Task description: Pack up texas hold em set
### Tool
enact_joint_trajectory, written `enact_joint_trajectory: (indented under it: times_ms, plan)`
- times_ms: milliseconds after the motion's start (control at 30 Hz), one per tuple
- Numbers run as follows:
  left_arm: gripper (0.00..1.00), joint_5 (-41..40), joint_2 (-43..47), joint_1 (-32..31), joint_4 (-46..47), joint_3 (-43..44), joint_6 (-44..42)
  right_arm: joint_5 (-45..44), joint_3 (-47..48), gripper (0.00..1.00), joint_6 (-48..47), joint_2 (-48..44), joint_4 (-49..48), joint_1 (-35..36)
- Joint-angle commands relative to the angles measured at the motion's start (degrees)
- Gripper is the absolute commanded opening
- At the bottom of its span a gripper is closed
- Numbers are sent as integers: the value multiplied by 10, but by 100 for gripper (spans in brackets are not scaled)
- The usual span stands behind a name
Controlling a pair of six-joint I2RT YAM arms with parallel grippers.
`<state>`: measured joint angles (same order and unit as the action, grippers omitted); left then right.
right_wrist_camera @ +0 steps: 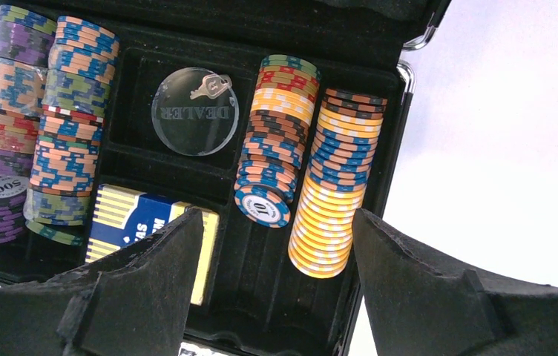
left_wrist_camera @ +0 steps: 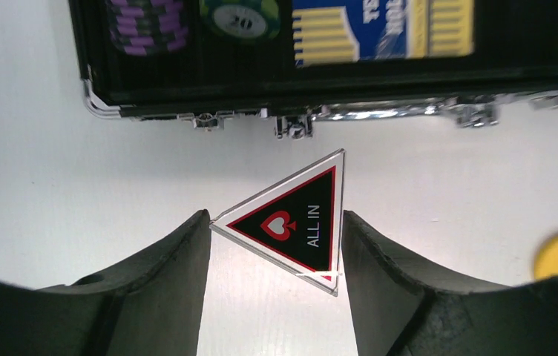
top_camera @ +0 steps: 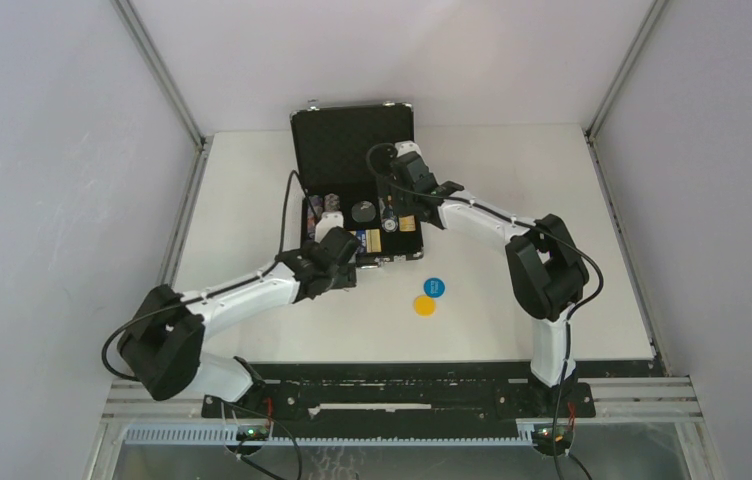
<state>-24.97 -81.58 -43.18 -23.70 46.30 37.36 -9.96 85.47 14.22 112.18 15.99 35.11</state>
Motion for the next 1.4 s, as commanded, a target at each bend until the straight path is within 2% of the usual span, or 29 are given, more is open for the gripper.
enact_joint_trajectory:
  times_ms: [0,100,400,600,1000,1167,1367]
  plan:
    - [58,-18,40,-3,-37,60,-24,3,-5,81,9,-38,-29,-9]
    - [60,-20,27,-1,-45,102,-39,3,-9,81,9,-44,-30,-11]
    - [62,-2,-86,43,-66,258,-68,11,-42,82,13,-82,-27,-34]
    - [62,13,-170,95,-66,358,-91,9,-98,82,26,-123,-38,-38]
    - [63,28,-345,119,-42,512,-128,6,-192,82,40,-195,-37,-30]
    - [63,31,-394,140,-53,550,-129,-10,-223,83,41,-215,-31,-34]
    - [65,36,-415,150,-52,541,-142,-15,-252,83,44,-233,-31,-35]
